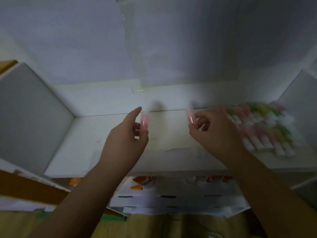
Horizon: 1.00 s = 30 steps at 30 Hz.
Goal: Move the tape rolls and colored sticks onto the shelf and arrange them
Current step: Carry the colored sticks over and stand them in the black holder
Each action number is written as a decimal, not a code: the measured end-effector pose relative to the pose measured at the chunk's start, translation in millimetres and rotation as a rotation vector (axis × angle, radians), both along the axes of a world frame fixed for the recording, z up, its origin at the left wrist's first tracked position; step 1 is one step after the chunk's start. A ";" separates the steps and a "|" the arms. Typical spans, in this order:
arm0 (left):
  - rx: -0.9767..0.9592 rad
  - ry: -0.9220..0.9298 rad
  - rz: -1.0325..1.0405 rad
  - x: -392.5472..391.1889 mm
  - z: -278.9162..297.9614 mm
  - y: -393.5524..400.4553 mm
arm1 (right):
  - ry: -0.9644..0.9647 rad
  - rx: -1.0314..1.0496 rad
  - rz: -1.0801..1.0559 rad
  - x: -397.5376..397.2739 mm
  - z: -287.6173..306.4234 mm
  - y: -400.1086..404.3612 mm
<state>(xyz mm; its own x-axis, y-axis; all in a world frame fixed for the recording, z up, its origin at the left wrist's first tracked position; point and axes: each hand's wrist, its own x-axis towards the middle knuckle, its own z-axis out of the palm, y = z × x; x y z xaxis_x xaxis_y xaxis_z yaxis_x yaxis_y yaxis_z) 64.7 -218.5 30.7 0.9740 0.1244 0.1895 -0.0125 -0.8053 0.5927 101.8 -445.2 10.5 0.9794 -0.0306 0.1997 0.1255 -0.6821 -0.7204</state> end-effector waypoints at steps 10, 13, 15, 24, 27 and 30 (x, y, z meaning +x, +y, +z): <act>-0.171 -0.089 0.050 -72.6 9.4 114.8 | 0.084 0.356 0.337 -72.0 25.8 141.7; -0.226 -0.109 0.042 -104.1 13.1 153.1 | 0.080 0.371 0.387 -96.1 30.8 187.2; -0.231 -0.123 0.047 -127.0 12.6 181.3 | 0.095 0.417 0.392 -113.4 35.3 219.6; -0.316 -0.189 0.163 -233.6 11.0 319.0 | 0.167 0.459 0.583 -194.4 42.8 368.7; -0.271 -0.225 0.253 -264.2 14.3 360.0 | 0.158 0.453 0.656 -213.5 41.5 416.1; -0.302 -0.213 0.294 -289.3 17.2 398.2 | 0.140 0.456 0.709 -226.2 39.1 460.8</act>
<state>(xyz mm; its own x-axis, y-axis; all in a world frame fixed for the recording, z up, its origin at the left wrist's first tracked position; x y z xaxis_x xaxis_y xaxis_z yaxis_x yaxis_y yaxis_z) -224.6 179.8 47.9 0.8324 0.4695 0.2943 0.0433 -0.5846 0.8102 -124.4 15.5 49.6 0.8123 0.5507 0.1924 0.3025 -0.1157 -0.9461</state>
